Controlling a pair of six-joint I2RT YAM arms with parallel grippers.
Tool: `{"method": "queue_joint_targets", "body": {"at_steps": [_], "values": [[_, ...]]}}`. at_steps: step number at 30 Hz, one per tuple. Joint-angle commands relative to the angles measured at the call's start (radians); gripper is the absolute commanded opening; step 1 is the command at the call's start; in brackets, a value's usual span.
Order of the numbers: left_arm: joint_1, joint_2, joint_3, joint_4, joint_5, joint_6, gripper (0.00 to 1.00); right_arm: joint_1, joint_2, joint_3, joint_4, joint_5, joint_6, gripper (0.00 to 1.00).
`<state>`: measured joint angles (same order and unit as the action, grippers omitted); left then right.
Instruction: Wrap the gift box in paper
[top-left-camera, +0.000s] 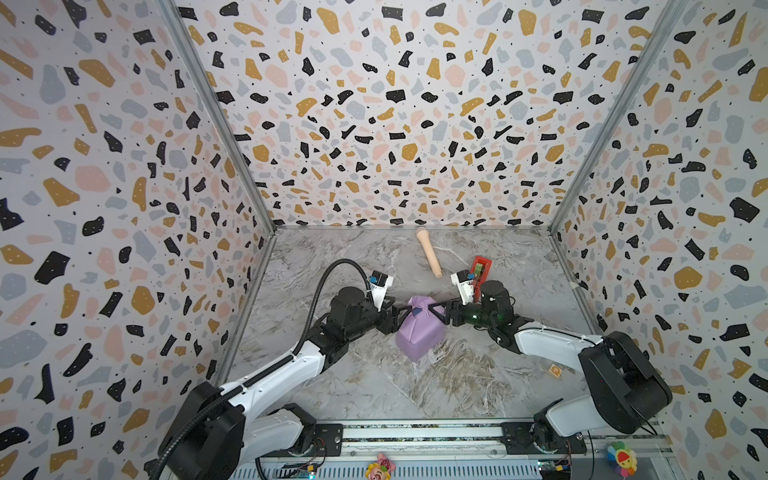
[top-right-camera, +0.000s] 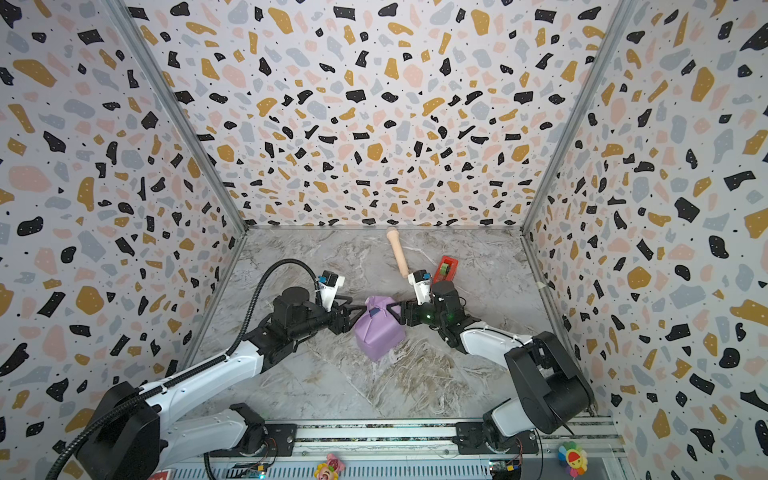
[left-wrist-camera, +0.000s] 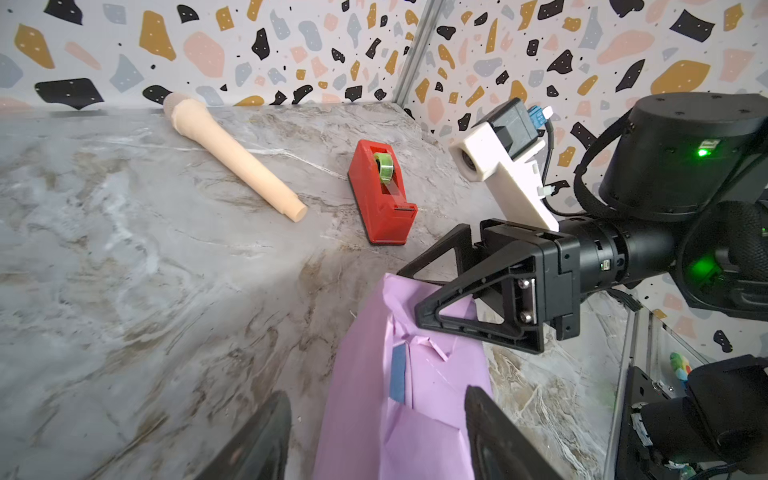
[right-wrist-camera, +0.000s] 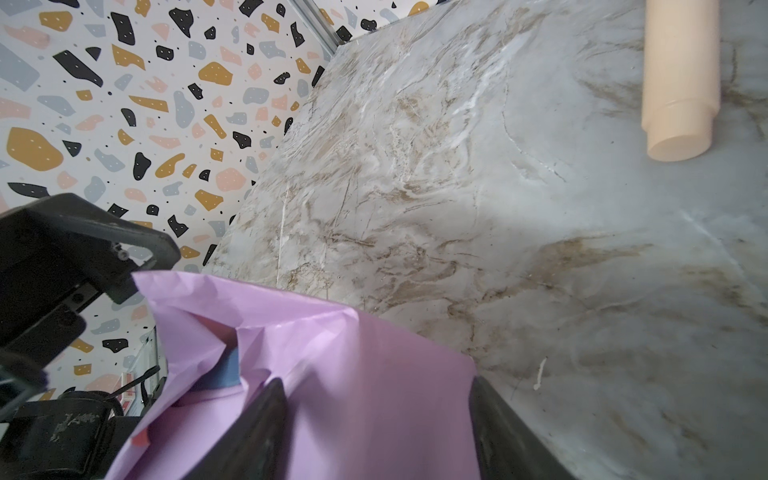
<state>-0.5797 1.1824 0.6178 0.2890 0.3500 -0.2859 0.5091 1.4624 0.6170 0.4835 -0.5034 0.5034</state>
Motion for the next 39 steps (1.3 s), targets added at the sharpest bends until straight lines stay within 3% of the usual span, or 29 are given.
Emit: {"method": "queue_joint_targets", "body": {"at_steps": [1,5,12,27,33,39], "values": [[-0.013,0.04,0.065,0.029,0.047,0.029,0.61,0.008,0.024,-0.023,-0.114,0.016,-0.033,0.69],[-0.024,0.098,0.124,0.01,0.027,0.053,0.5,0.009,0.024,-0.019,-0.116,0.013,-0.033,0.69],[-0.045,0.165,0.189,-0.031,0.033,0.092,0.23,0.011,0.026,-0.012,-0.115,0.014,-0.029,0.69],[-0.062,0.19,0.206,-0.11,-0.02,0.13,0.22,0.017,0.021,-0.01,-0.119,0.017,-0.026,0.69],[-0.084,0.184,0.222,-0.104,-0.002,0.135,0.01,0.021,0.021,-0.009,-0.123,0.021,-0.019,0.69],[-0.136,0.194,0.221,-0.112,-0.001,0.152,0.0,0.029,0.015,-0.025,-0.11,0.042,0.025,0.69]]}}
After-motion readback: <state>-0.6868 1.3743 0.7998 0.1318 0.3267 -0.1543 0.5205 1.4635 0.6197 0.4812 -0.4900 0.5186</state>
